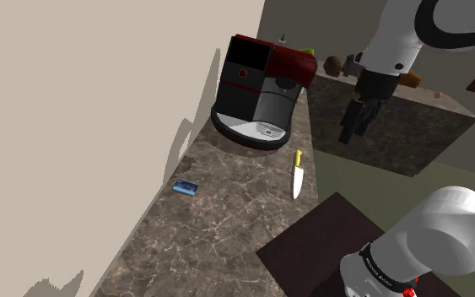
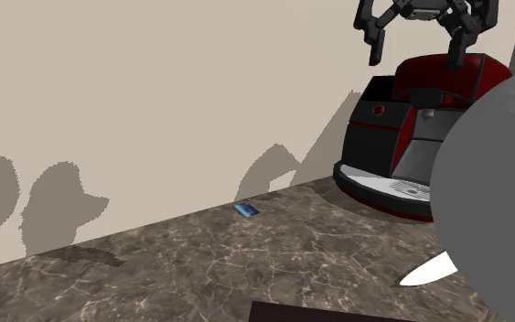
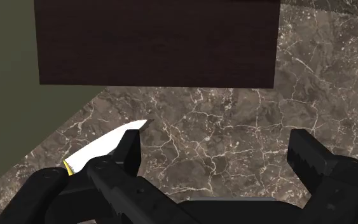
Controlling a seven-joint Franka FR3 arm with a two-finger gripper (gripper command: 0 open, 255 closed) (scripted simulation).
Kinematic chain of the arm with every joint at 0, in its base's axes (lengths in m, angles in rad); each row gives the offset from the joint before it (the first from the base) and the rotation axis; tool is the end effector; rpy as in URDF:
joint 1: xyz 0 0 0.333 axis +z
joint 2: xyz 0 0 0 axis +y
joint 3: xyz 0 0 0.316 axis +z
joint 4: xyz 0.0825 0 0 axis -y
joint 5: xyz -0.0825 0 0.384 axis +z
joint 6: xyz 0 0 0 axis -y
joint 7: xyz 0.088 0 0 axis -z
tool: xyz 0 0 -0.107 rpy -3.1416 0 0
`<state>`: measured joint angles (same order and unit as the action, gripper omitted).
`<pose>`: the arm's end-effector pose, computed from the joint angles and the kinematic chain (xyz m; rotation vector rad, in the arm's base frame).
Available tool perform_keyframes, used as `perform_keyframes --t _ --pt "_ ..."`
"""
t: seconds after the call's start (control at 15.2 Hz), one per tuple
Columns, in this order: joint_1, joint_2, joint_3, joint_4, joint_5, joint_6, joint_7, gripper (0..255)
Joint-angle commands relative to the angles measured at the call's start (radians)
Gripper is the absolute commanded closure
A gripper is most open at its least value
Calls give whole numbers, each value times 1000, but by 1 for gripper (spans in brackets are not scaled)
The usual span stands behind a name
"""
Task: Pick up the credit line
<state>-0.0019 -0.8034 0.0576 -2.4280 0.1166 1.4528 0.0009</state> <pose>0.2853 0.0336 0.5528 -3.0576 -0.0571 0.2666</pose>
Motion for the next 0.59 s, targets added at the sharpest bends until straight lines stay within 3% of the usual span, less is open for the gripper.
perform_keyframes --t 0.0,0.53 --pt "0 0 0 0 0 0 0 0" --pt "55 73 36 -193 52 397 -88 0"
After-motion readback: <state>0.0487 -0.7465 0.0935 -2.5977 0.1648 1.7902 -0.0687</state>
